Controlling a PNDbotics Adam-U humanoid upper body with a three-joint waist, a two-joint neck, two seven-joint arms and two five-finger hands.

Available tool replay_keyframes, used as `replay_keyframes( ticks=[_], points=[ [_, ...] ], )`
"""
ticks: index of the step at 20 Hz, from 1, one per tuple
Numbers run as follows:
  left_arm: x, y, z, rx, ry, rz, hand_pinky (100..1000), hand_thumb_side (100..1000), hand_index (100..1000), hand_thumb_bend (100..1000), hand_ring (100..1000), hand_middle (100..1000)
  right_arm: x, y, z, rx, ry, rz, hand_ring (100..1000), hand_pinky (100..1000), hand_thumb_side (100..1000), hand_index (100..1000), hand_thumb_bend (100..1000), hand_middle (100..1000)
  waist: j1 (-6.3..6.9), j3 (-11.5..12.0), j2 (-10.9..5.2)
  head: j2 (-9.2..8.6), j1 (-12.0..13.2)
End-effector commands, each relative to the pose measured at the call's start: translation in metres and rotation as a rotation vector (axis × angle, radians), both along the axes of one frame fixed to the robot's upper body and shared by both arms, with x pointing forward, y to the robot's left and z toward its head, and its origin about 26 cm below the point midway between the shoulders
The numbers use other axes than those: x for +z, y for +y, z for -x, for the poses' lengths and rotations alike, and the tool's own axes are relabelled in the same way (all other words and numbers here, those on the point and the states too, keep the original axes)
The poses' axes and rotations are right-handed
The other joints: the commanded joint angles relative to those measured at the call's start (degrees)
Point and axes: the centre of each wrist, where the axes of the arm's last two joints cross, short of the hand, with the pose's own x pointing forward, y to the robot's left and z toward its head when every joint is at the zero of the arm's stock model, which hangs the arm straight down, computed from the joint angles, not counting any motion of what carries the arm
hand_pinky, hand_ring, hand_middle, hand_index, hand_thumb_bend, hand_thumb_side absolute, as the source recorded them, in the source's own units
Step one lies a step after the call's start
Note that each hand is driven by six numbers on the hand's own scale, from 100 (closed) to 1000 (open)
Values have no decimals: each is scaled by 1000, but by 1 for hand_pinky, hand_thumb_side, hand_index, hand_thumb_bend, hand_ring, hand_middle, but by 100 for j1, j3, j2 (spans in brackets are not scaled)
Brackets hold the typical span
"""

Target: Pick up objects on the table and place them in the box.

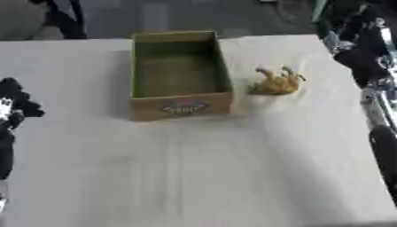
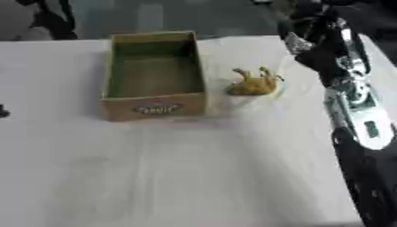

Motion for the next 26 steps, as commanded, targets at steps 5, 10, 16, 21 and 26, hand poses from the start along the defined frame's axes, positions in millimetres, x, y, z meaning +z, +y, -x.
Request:
replay_keyframes(
  ticks=[5, 10, 16, 21, 26],
  points=[
    [8, 1, 0, 0, -25, -18, 533, 434, 601, 415, 510, 498, 14, -6, 0, -6, -33, 43, 621, 653, 144, 710, 369, 600, -3, 1, -89, 24, -39],
    [9, 1, 0, -3, -26, -18, 533, 435, 601, 416, 510, 498, 18, -8, -1, -4, -35, 64, 621, 653, 143, 710, 367, 600, -20, 7, -86, 25, -48],
    [8, 1, 0, -3, -24, -22, 533, 433, 601, 415, 511, 498, 32, -19, -4, -9, -38, 170, 619, 655, 135, 716, 360, 599, -25, 29, -113, 34, -82],
    [7, 3, 0, 0, -18, -30, 533, 434, 601, 414, 511, 498, 54, -41, -13, -15, -27, 378, 630, 663, 136, 732, 363, 612, -68, 33, -146, 84, -99],
    [5, 4, 1, -2, -11, -38, 533, 432, 601, 414, 512, 498, 73, -63, -31, -35, 7, 601, 664, 684, 146, 751, 396, 641, -107, 49, -205, 135, -140]
  ],
)
